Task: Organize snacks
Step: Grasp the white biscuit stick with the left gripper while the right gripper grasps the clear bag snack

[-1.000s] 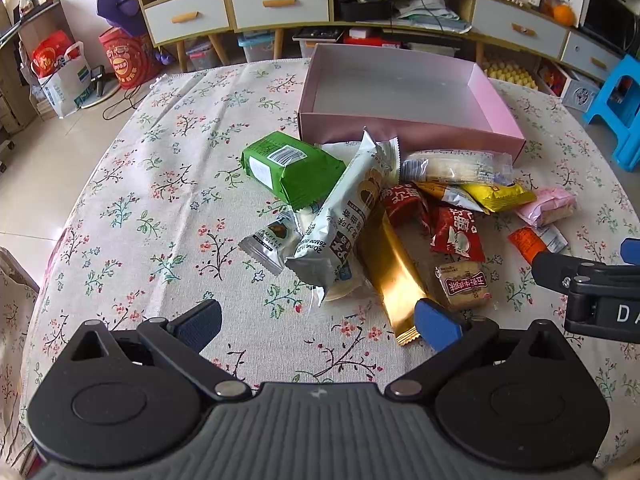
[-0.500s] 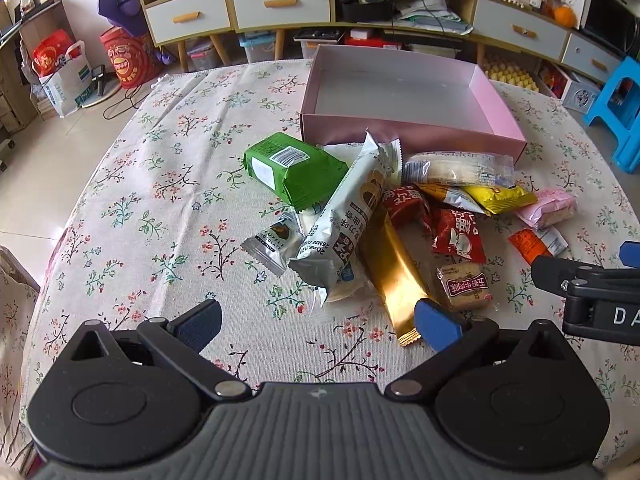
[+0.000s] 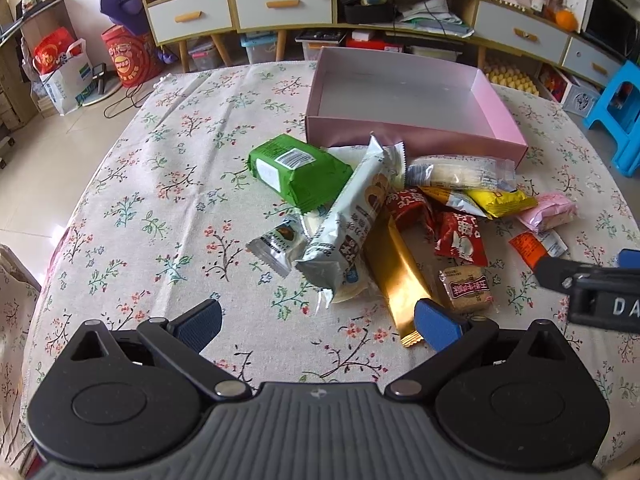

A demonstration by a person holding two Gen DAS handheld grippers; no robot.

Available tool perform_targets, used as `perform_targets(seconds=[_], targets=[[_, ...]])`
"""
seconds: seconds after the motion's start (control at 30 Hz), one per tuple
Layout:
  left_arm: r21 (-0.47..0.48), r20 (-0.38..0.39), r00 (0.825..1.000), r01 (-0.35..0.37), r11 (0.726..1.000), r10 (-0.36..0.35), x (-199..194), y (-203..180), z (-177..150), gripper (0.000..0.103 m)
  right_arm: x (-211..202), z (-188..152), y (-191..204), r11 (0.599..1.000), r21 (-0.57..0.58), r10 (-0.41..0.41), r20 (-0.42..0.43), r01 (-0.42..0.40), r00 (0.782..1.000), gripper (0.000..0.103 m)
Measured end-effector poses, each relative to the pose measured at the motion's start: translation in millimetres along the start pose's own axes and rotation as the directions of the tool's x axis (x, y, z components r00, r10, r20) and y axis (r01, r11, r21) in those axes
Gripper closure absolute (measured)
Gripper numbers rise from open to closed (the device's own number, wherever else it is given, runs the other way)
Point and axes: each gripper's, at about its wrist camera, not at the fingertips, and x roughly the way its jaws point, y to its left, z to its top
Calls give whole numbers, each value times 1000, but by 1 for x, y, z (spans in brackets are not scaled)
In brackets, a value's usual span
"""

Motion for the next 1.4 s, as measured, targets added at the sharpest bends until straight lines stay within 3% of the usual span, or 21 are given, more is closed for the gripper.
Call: perform_targets(seconds=[0.07, 0.2, 0.33, 0.5, 0.57, 0.67, 0.73, 0.87, 1.07, 1.17, 1.23, 1.37, 1.4], targets=[[-5, 1, 1000, -2, 1000, 2, -1, 4, 2, 0, -3, 2, -1, 1000, -9, -25, 12, 25, 1000, 0], [-3, 29, 1000, -3, 1000, 4, -4, 10, 12, 0, -6, 9, -2, 1000, -11, 1, 18, -1, 1000, 0], [2, 52, 998, 22, 1000, -22, -4, 22, 25, 0, -12, 15, 3, 996, -89, 34, 92, -26, 995, 0], [-4, 30, 995, 98, 995, -97, 6, 38, 42, 3, -2, 39, -3, 979, -93, 187, 54, -182, 981, 0], [-24, 44, 991, 129, 991, -128, 11, 42, 47, 4, 3, 46, -5, 974, -89, 213, 61, -207, 975, 0], [-44, 68, 978, 200, 979, -196, 19, 44, 47, 12, 17, 54, -13, 972, -50, 233, 80, -230, 969, 0], [-50, 46, 965, 259, 965, -257, 27, 44, 48, 23, 33, 59, -23, 966, 14, 257, 59, -259, 965, 1], [-43, 21, 938, 345, 937, -345, 38, 44, 52, 35, 53, 69, -36, 941, 62, 328, 69, -333, 942, 3], [-28, -20, 905, 425, 905, -426, 55, 41, 56, 49, 77, 73, -41, 934, 59, 348, 63, -351, 936, 19], [4, -24, 909, 417, 909, -417, 59, 35, 56, 50, 92, 71, -39, 939, 68, 337, 24, -338, 941, 28], [14, -30, 912, 409, 913, -408, 61, 31, 57, 53, 99, 70, -36, 942, 73, 329, 4, -329, 944, 40], [21, -43, 916, 401, 916, -400, 65, 25, 58, 59, 102, 71, -29, 951, 62, 303, 8, -303, 953, 49], [26, -45, 918, 394, 919, -393, 65, 24, 58, 61, 101, 71, -28, 950, 61, 305, 15, -306, 952, 56]])
